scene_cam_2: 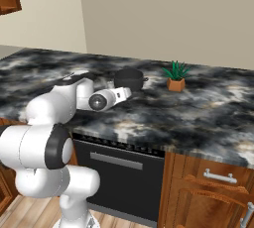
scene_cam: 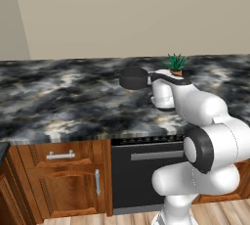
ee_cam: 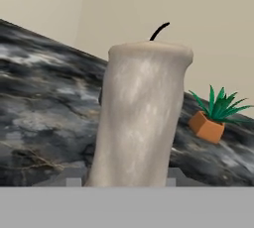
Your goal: Pick the candle and candle from the dining table and place them in the open cabinet. Close the cabinet after placing the objects.
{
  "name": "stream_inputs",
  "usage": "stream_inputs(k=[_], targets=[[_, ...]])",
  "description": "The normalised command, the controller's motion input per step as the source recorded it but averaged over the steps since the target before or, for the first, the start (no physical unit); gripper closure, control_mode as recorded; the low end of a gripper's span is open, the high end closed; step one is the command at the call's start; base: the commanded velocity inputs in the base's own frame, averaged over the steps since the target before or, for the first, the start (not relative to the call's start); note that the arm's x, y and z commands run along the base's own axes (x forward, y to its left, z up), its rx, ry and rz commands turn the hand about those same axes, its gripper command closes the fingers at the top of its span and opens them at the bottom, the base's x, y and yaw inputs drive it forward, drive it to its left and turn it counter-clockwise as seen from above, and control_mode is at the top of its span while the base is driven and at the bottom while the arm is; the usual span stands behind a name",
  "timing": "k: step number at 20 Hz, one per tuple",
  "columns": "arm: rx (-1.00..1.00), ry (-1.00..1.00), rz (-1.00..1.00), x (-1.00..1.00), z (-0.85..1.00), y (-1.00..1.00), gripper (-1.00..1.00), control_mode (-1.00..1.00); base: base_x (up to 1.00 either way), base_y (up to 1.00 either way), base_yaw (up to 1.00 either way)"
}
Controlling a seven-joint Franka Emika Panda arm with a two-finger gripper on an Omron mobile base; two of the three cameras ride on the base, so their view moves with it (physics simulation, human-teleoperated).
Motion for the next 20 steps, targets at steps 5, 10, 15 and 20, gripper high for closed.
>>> stream_inputs(k=[5,10,15,20], targets=[[0.0,0.0,0.0,0.0,0.0,0.0,1.0,1.0,-0.23,0.09,0.0],[0.0,0.0,0.0,0.0,0.0,0.0,1.0,1.0,-0.81,0.05,0.0],[0.0,0.0,0.0,0.0,0.0,0.0,1.0,1.0,-0.96,0.0,0.0],[0.0,0.0,0.0,0.0,0.0,0.0,1.0,1.0,-0.68,0.0,0.11]])
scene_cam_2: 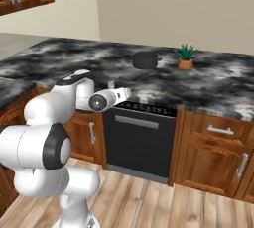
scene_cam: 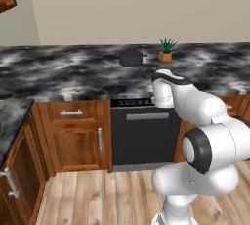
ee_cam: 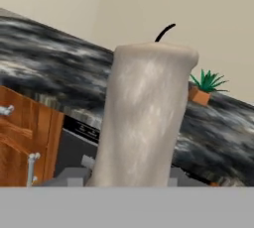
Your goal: Pick the candle and candle from the dining table and place them in the open cabinet. Close the cabinet after placing the objects.
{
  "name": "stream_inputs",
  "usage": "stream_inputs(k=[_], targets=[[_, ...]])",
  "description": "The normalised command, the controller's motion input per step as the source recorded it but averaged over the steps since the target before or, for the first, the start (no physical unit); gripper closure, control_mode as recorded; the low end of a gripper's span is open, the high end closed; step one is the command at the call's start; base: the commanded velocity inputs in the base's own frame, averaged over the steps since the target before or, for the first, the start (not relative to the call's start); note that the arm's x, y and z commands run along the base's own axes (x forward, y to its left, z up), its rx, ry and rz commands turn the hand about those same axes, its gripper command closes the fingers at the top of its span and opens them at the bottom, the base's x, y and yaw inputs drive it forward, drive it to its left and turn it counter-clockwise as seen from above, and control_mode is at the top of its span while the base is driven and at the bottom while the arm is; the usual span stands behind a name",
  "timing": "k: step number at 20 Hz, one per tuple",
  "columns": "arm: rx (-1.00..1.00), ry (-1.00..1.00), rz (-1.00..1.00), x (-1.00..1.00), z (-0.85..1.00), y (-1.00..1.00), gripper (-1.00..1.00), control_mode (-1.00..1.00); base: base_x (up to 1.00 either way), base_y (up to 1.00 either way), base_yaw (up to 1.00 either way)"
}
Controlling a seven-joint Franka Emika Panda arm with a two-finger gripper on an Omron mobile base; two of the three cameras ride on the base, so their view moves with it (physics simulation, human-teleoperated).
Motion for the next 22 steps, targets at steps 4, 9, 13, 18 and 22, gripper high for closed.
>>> stream_inputs(k=[4,9,13,18,22], targets=[[0.0,0.0,0.0,0.0,0.0,0.0,1.0,1.0,-0.59,0.0,0.39],[0.0,0.0,0.0,0.0,0.0,0.0,1.0,1.0,-0.38,0.0,0.57],[0.0,0.0,0.0,0.0,0.0,0.0,1.0,1.0,-0.26,0.0,0.62],[0.0,0.0,0.0,0.0,0.0,0.0,1.0,1.0,-0.3,0.0,0.62],[0.0,0.0,0.0,0.0,0.0,0.0,1.0,1.0,-0.34,0.0,0.61]])
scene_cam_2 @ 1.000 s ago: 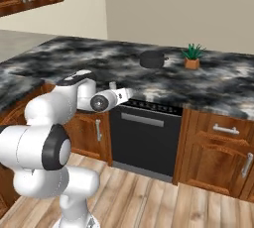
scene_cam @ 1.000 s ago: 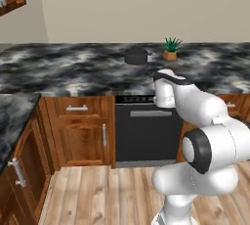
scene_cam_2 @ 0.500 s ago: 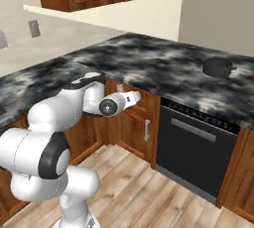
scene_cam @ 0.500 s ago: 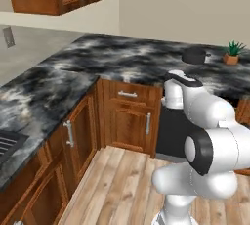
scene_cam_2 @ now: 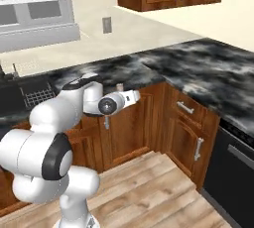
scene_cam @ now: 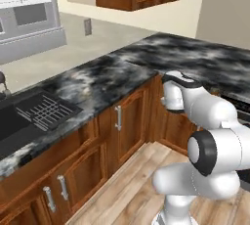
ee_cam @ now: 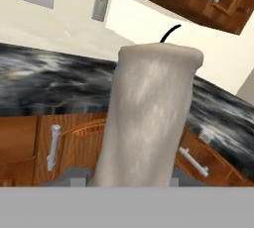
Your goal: Pick the candle and candle from the dining table and place them in the open cabinet. Close the cabinet after placing the objects.
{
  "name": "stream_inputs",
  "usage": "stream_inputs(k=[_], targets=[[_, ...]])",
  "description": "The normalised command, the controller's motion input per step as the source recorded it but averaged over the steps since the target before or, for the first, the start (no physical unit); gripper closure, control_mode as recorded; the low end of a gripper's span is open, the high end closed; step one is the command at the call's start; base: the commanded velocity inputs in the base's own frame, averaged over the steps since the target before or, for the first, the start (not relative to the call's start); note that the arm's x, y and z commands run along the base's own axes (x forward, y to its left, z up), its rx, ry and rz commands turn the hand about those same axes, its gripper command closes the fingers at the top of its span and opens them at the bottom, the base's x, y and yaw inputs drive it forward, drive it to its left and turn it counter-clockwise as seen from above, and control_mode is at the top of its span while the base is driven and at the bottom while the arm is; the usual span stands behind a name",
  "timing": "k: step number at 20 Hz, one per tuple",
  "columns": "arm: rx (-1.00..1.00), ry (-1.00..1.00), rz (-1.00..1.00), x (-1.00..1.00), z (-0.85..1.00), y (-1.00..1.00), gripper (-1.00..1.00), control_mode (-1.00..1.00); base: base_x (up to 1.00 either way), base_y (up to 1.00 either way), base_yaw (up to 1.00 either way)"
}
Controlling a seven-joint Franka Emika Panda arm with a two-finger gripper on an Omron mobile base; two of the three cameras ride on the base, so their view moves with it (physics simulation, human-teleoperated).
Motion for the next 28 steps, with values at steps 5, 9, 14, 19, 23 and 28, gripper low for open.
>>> stream_inputs(k=[5,9,14,19,23,28], targets=[[0.0,0.0,0.0,0.0,0.0,0.0,1.0,1.0,-0.41,0.0,0.6],[0.0,0.0,0.0,0.0,0.0,0.0,1.0,1.0,-0.47,0.0,0.6],[0.0,0.0,0.0,0.0,0.0,0.0,1.0,1.0,-0.54,0.0,0.59],[0.0,0.0,0.0,0.0,0.0,0.0,1.0,1.0,-0.56,0.0,0.58],[0.0,0.0,0.0,0.0,0.0,0.0,1.0,1.0,-0.48,0.0,0.54],[0.0,0.0,0.0,0.0,0.0,0.0,1.0,1.0,-0.39,0.0,0.53]])
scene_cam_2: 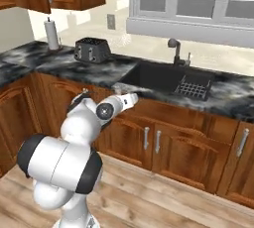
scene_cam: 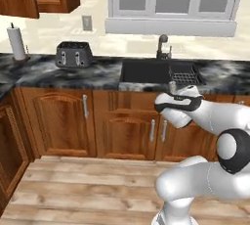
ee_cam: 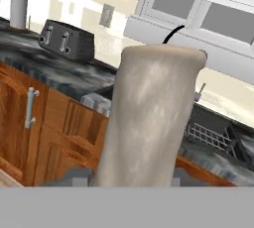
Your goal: Pick the candle and candle from the dining table and place them in the open cabinet. Close the cabinet after placing the objects.
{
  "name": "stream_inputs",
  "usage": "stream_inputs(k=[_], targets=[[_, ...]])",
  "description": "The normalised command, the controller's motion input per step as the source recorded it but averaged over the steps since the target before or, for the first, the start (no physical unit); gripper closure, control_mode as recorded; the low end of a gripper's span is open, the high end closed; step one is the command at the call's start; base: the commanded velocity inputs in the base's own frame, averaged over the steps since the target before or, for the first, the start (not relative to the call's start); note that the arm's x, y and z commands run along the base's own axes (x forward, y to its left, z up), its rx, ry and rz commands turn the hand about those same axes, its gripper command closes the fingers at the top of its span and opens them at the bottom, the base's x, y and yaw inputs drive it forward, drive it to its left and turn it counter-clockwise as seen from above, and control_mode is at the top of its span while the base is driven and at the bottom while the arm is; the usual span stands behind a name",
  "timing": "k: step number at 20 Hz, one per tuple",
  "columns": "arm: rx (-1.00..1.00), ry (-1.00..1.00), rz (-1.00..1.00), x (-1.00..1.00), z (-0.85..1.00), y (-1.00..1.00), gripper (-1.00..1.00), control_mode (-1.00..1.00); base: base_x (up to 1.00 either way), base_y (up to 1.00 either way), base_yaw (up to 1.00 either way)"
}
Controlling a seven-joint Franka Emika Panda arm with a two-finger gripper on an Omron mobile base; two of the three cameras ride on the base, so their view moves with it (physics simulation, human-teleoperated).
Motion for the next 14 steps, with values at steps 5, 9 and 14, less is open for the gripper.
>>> stream_inputs(k=[5,9,14], targets=[[0.0,0.0,0.0,0.0,0.0,0.0,1.0,1.0,-0.23,0.0,0.51],[0.0,0.0,0.0,0.0,0.0,0.0,1.0,1.0,-0.11,0.0,0.5],[0.0,0.0,0.0,0.0,0.0,0.0,1.0,1.0,-0.06,0.0,0.43]])
